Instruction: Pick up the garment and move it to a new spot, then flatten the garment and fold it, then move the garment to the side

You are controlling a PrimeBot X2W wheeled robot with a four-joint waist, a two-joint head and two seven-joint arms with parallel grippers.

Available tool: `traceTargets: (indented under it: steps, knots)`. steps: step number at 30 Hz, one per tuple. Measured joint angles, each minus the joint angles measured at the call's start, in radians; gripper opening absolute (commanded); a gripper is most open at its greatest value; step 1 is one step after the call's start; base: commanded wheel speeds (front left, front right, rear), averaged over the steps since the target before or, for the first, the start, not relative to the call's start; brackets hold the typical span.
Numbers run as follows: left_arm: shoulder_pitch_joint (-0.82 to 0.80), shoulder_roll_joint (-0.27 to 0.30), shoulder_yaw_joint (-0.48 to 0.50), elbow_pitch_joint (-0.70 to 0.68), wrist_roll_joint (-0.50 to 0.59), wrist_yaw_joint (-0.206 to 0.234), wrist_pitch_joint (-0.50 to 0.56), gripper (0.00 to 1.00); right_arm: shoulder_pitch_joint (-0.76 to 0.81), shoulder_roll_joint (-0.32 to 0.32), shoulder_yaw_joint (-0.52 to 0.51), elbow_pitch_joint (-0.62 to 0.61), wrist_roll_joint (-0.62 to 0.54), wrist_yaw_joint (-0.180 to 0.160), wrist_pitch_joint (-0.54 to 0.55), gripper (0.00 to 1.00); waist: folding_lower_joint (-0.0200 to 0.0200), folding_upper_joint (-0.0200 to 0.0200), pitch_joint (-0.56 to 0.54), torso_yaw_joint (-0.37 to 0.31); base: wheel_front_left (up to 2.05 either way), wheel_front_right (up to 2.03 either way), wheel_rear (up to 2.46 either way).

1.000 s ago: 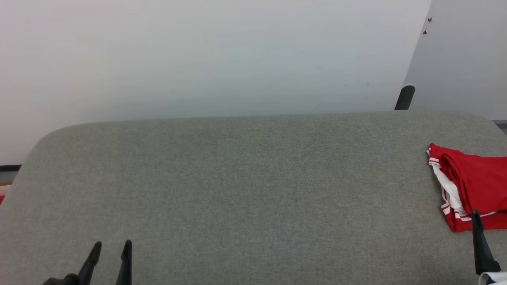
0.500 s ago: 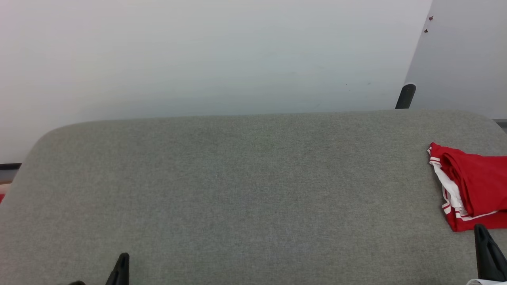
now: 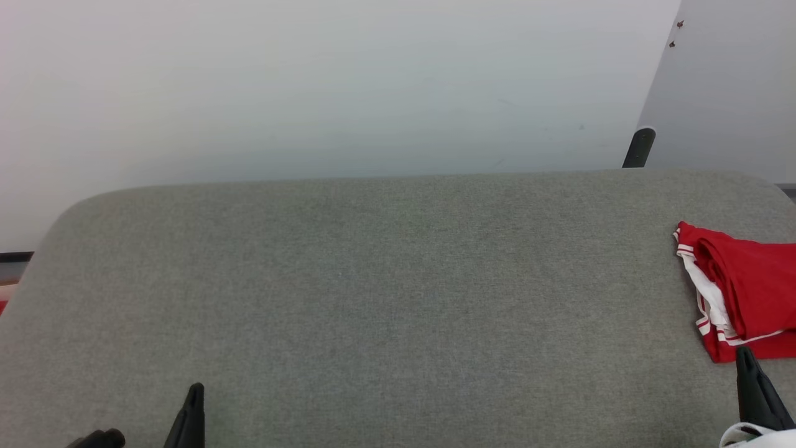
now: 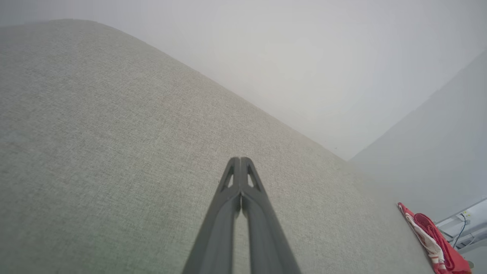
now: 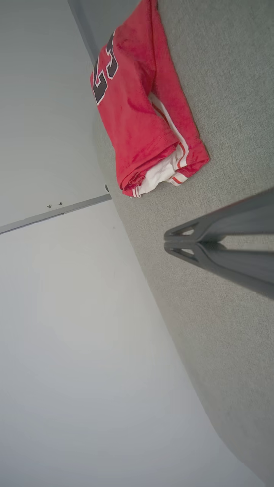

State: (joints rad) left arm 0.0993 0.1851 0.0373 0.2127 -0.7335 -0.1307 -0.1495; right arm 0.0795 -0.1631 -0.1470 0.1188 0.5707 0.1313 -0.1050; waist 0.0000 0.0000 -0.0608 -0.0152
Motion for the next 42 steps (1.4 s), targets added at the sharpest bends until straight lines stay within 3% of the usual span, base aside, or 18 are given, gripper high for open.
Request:
traceTargets:
  steps: [42]
  knots:
    - [-0.103,-0.071,0.04,0.018,-0.456,0.0,0.14,0.0,-0.092,0.057,0.019,0.066,0.542,0.0,0.114,0.0,0.0,0.0,0.026,0.006,0.0,0.0,0.0]
